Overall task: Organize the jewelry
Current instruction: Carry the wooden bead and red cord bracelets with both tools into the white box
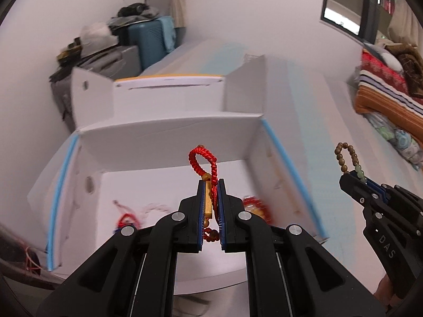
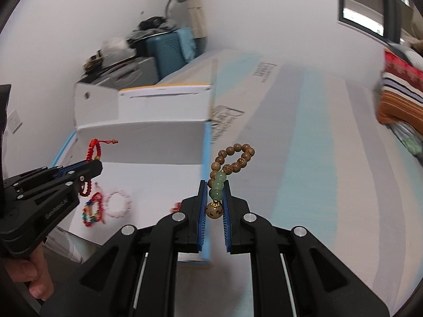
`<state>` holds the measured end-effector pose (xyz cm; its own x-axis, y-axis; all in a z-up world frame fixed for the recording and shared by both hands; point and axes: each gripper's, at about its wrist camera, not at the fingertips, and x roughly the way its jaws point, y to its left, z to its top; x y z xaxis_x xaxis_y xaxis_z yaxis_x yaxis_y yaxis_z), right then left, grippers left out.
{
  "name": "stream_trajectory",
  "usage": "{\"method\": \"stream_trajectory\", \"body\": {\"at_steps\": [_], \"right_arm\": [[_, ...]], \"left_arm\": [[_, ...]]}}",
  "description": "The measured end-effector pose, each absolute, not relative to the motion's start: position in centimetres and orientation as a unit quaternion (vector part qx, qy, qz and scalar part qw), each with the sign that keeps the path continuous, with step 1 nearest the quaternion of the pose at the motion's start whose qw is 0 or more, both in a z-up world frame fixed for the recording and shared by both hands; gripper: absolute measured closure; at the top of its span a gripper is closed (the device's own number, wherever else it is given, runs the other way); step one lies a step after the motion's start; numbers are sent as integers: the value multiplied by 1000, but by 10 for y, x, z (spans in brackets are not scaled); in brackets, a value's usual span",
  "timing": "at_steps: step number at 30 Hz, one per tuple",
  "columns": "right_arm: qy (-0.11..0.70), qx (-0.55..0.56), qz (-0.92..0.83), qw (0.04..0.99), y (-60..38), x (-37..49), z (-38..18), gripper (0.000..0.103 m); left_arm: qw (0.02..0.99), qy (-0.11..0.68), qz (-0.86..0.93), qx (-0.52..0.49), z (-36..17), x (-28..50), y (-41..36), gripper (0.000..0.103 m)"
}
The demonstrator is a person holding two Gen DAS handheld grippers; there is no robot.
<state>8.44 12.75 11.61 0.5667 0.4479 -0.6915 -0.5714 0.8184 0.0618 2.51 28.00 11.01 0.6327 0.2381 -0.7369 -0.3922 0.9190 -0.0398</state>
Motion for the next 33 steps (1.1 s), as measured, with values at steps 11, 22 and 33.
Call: {"method": "stream_trajectory", "body": {"at_steps": [11, 22, 33], "right_arm": [[392, -116, 327, 852, 208, 66, 83, 93], [448, -148, 312, 825, 241, 76, 54, 93], [488, -148, 288, 810, 243, 85, 45, 93]], "left_arm": [[876, 421, 204, -122, 80, 0, 337, 95], [855, 454, 206, -146, 56, -2, 364, 95], [841, 478, 203, -152, 43, 5, 370, 95]]}}
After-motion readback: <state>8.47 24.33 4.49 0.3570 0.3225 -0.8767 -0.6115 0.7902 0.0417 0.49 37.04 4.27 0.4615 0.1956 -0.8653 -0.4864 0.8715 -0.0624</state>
